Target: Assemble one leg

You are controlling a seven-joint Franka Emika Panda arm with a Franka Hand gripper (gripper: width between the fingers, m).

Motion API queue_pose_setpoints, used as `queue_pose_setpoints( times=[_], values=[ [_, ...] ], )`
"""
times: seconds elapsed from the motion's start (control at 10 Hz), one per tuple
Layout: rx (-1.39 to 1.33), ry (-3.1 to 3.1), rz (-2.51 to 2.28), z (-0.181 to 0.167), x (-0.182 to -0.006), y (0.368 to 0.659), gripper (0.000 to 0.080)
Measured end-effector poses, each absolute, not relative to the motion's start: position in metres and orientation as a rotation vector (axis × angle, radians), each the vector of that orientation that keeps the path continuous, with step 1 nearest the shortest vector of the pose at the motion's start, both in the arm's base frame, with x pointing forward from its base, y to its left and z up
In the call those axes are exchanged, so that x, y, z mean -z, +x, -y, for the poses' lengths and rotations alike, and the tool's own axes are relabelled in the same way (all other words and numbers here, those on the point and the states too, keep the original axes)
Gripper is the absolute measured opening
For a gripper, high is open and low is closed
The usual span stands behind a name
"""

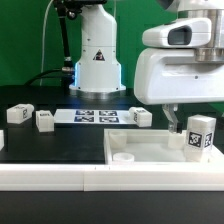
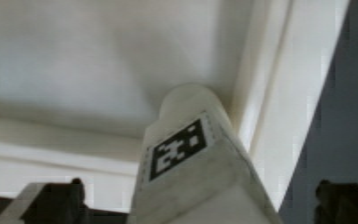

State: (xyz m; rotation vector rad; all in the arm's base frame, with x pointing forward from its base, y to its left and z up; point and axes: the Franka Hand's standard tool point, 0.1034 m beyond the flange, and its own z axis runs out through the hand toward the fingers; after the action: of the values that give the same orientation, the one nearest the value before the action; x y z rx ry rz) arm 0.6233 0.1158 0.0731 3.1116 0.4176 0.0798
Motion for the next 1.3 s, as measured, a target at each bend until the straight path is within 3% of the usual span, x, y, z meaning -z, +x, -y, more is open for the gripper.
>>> queue_pose_setpoints(
  times=[0.3, 0.5, 0.6, 0.7, 0.8, 1.0, 1.3],
  values=[
    [-0.074, 3.055, -0.61, -0.1132, -0.073, 0.6235, 0.0649],
    [-0.074, 3.056, -0.606, -0.1126, -0.0727, 0.6235, 0.0601],
    [-0.074, 3.056, -0.606, -0.1125, -0.0726, 0.6234, 0.0425],
    [-0.074, 3.06, -0.592, -0.1126, -0.0724, 0.6233, 0.0425],
    [-0.073, 3.066, -0.561, -0.1124, -0.072, 0.623, 0.0289],
    [-0.073, 3.08, -0.49, -0.1122, -0.0719, 0.6229, 0.0289],
    [-0.073, 3.132, -0.022, -0.1089, -0.0718, 0.6232, 0.0289]
  ],
)
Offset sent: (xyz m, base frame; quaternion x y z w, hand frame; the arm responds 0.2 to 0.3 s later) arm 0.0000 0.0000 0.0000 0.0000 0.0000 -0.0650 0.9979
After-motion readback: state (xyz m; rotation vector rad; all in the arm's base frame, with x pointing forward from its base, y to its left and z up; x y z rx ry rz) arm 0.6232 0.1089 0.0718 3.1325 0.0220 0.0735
